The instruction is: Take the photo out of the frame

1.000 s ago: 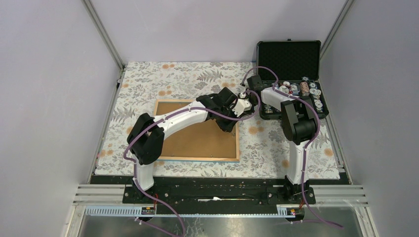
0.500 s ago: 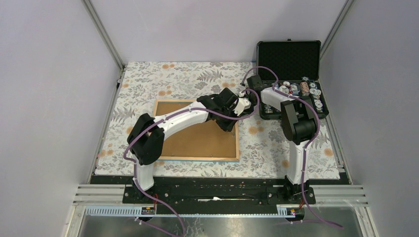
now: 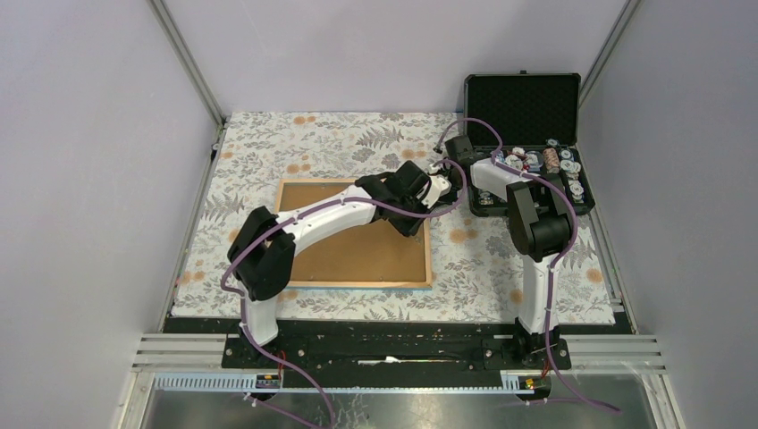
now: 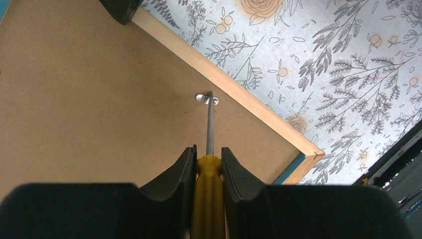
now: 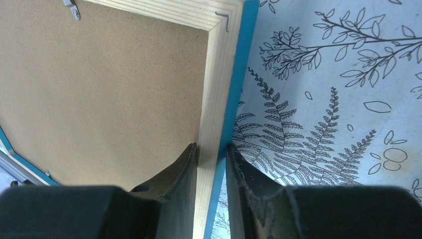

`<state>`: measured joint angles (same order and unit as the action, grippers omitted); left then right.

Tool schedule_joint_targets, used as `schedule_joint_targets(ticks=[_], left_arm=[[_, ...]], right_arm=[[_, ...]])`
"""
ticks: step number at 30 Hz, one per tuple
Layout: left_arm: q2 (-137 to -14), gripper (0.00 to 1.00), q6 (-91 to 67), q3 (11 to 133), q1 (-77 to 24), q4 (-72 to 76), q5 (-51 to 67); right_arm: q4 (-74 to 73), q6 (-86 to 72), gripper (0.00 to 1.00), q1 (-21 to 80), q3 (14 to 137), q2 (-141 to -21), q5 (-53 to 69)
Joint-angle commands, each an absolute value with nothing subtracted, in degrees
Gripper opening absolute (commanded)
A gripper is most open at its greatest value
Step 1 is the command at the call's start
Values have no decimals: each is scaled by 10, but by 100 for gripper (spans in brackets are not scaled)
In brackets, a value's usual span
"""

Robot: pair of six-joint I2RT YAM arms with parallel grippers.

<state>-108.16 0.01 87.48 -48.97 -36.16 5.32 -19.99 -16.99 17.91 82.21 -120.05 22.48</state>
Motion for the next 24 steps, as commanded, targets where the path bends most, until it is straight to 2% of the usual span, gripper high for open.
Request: schedule_joint_targets(ticks=[1, 14, 24], left_arm=[[-1060, 0, 8, 850, -473, -379, -87], [-1018, 0, 29, 780, -473, -381, -54], [-1010, 0, 37, 780, -473, -383, -21]], right_arm=[[-229, -160, 0, 185, 809, -1210, 196], [-229, -157, 0, 185, 805, -1208, 198], [-229, -152, 0, 185, 805, -1206, 204]])
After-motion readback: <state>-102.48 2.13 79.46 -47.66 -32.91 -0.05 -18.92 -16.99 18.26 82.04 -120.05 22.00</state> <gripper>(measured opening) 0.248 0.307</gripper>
